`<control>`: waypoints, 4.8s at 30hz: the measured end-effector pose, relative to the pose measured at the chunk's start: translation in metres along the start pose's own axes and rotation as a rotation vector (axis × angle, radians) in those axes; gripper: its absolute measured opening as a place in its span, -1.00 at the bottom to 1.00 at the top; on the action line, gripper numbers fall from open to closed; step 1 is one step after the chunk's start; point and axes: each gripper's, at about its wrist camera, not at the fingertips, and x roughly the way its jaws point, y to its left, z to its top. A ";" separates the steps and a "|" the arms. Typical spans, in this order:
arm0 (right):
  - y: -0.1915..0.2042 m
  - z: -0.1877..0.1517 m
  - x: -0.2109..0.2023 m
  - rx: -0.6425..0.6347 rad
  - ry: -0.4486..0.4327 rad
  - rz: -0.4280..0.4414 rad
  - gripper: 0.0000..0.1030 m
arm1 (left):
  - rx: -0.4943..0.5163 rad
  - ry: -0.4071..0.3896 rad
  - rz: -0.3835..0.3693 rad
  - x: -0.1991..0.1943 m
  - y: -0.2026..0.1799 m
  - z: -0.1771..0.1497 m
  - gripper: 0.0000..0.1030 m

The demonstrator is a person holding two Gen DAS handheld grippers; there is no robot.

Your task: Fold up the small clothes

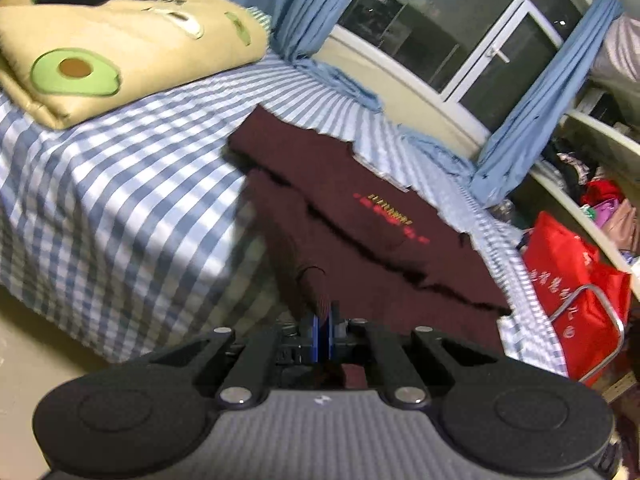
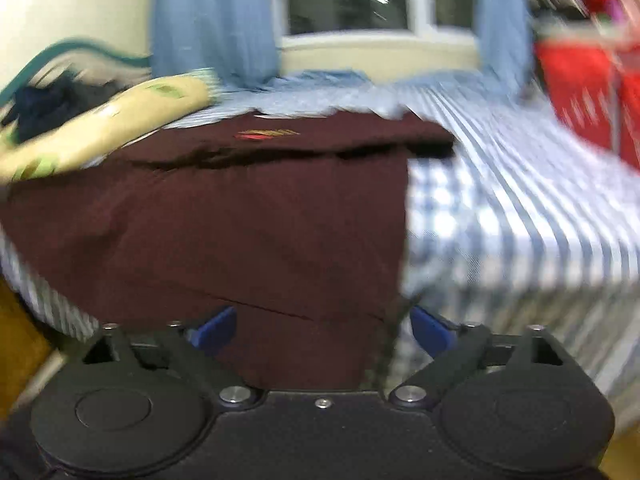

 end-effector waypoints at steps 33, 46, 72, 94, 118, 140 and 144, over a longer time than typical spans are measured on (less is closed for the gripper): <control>0.107 0.091 0.045 -0.469 -0.125 0.195 -0.88 | 0.031 -0.029 0.048 -0.005 0.003 0.017 -0.10; 0.084 0.151 0.071 -0.253 0.031 0.355 -0.87 | 0.260 -0.205 0.182 -0.031 -0.018 -0.024 0.97; 0.074 0.150 0.066 -0.150 -0.002 0.360 -0.83 | 0.905 -0.255 0.273 0.028 -0.091 -0.105 0.72; 0.091 0.075 0.046 -0.341 -0.105 0.106 0.13 | 0.807 -0.400 0.200 0.018 -0.094 -0.071 -0.89; 0.039 -0.039 0.036 -0.459 -0.315 -0.360 -0.05 | 0.624 -0.417 0.232 0.002 -0.095 -0.056 -0.95; 0.039 -0.008 -0.102 -0.363 -0.585 -0.405 -0.92 | 0.445 -0.541 0.191 -0.104 -0.098 -0.098 -0.96; 0.042 0.005 -0.119 -0.354 -0.638 -0.408 -0.92 | 0.429 -0.548 0.173 -0.121 -0.103 -0.084 -0.96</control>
